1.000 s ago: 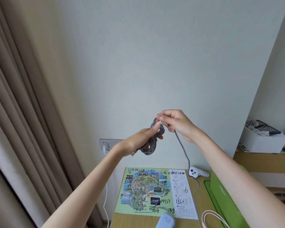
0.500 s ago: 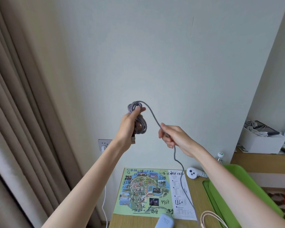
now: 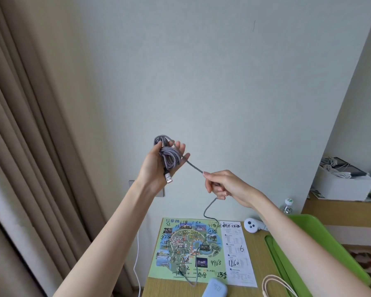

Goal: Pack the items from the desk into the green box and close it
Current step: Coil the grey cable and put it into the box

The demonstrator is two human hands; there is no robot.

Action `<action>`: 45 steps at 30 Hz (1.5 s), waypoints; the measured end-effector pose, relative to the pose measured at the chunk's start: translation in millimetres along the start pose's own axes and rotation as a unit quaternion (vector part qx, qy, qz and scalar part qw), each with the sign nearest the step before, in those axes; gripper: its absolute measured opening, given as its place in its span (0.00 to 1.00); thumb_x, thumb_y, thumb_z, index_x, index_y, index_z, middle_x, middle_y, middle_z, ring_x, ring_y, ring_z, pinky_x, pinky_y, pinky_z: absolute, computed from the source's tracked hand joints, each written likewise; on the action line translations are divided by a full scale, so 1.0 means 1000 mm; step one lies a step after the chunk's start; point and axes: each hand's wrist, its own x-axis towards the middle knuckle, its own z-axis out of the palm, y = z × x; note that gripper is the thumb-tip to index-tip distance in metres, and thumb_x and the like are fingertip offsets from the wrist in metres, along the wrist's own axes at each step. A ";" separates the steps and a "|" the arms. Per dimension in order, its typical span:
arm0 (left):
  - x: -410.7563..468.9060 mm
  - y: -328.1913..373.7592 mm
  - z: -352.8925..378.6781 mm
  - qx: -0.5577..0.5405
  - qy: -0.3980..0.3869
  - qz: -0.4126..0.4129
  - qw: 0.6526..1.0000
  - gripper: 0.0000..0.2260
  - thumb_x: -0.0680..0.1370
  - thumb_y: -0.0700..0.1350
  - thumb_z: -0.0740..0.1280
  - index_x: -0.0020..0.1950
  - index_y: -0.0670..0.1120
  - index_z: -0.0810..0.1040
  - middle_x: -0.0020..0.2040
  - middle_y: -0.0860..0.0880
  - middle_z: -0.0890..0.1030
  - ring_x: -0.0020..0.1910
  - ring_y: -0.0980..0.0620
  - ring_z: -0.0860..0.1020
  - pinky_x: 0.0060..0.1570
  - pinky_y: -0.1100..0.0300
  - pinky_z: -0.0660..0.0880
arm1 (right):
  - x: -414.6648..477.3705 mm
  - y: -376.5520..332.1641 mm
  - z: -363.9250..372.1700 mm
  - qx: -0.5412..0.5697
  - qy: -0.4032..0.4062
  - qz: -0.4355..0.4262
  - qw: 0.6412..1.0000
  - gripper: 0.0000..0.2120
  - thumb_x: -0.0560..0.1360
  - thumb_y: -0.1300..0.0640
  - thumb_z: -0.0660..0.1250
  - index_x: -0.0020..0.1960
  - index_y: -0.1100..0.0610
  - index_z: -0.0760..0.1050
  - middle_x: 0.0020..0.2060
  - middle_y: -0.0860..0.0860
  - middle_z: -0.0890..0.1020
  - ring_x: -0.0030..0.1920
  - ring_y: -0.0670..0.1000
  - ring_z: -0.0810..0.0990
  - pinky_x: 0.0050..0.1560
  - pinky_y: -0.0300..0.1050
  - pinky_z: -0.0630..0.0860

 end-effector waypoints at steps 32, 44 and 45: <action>0.000 -0.012 0.004 0.437 0.040 0.051 0.897 0.14 0.79 0.53 0.59 0.51 0.52 0.85 0.36 0.54 0.75 0.27 0.57 0.70 0.31 0.62 0.66 | 0.015 -0.015 0.014 0.029 0.086 -0.075 0.993 0.19 0.82 0.45 0.56 0.40 0.56 0.72 0.26 0.46 0.62 0.25 0.45 0.57 0.26 0.37 0.58; -0.005 -0.013 0.005 0.440 0.058 0.028 0.896 0.13 0.78 0.53 0.59 0.44 0.49 0.79 0.33 0.49 0.80 0.29 0.54 0.77 0.34 0.61 0.71 | 0.020 -0.024 0.031 0.001 0.016 -0.054 0.998 0.22 0.80 0.42 0.59 0.35 0.55 0.74 0.26 0.49 0.62 0.25 0.47 0.57 0.27 0.40 0.55; -0.003 -0.011 0.005 0.412 0.073 0.035 0.908 0.12 0.78 0.52 0.60 0.43 0.48 0.78 0.36 0.50 0.79 0.30 0.55 0.77 0.34 0.61 0.71 | 0.020 -0.024 0.031 0.000 0.017 -0.051 0.999 0.22 0.80 0.42 0.60 0.36 0.56 0.74 0.26 0.49 0.62 0.25 0.47 0.57 0.28 0.41 0.56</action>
